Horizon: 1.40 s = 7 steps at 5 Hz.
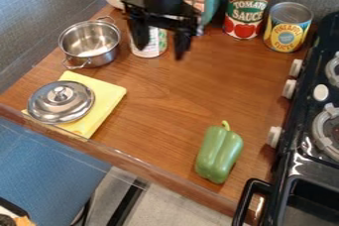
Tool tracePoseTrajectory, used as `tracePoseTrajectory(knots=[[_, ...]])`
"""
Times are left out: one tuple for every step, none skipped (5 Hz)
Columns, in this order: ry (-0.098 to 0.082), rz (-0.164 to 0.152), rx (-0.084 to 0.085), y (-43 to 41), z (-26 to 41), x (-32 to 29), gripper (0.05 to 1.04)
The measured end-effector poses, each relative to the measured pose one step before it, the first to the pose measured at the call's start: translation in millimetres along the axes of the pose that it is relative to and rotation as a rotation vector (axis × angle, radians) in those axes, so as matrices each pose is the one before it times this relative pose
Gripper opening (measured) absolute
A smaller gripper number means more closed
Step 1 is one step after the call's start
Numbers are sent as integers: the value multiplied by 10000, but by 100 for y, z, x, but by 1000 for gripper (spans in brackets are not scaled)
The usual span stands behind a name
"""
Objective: Move the silver pot in the middle of the table
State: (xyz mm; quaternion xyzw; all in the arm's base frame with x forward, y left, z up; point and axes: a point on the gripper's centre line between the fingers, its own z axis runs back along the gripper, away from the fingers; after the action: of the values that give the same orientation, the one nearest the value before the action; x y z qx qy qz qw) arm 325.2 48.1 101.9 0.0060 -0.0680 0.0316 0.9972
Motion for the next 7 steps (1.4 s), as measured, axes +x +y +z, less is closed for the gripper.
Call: tracePoseTrajectory(knots=[[350,-250,177,2866,-1416,1147,999],[371,-73,75,2596,-1424,154,999],[10,1,224,1852,-381,-139,999],[34,278,6,1605,-946,251,999],[51,214,91,818,-759,-49,999],[-149,67,92,168,-637,396,999],[-38,7,-22,-33,-733,190,999]])
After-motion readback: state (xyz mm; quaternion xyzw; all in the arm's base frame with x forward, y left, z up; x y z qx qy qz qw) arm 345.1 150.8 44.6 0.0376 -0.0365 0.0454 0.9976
